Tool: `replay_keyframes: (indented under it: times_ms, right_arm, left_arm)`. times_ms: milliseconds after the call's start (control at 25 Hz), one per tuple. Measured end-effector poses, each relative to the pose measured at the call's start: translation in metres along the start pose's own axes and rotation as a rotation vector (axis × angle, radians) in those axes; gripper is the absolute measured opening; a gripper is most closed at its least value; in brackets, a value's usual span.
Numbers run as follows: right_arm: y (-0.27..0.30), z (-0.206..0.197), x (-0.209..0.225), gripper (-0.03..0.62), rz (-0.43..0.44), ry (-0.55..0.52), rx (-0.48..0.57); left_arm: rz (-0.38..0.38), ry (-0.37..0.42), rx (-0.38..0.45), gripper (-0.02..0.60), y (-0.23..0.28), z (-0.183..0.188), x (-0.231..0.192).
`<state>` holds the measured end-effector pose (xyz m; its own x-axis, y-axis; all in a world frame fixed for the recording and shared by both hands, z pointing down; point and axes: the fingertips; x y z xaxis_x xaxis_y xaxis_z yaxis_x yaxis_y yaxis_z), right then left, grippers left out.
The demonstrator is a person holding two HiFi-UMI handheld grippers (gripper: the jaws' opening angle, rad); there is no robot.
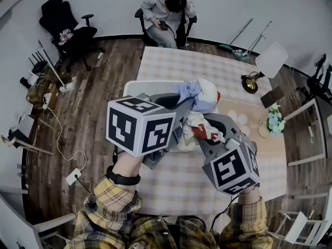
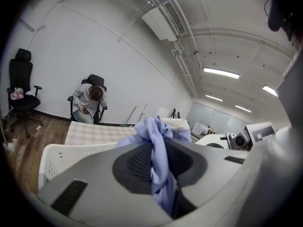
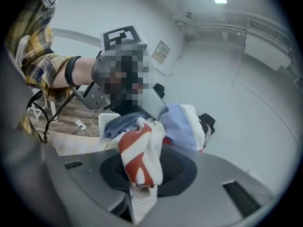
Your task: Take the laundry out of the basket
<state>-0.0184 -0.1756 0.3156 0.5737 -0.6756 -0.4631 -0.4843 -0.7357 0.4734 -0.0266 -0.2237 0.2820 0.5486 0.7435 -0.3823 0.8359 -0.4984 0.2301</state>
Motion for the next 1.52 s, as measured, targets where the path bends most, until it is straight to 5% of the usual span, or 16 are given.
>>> replay_keyframes:
  times_ms: [960,1520]
  right_arm:
    - [-0.249,-0.174,0.093,0.104,-0.168,0.081,-0.038]
    - [-0.284,-0.274,0.083,0.104,-0.161,0.195,-0.173]
  left_arm:
    - [-0.177,0.105,-0.022,0.086,0.181,-0.038,0.277]
    - [-0.25,0.055,-0.174,0.089,0.249,-0.117,0.321]
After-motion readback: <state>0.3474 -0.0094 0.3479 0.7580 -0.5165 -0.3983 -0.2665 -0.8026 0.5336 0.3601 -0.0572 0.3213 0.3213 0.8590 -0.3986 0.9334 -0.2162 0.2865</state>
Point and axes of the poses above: the fingertips, and each gripper's own axes: y forward along the fingers, x to its right, z out of its top, and after that the axes turned 5 degrees about x, right-handed
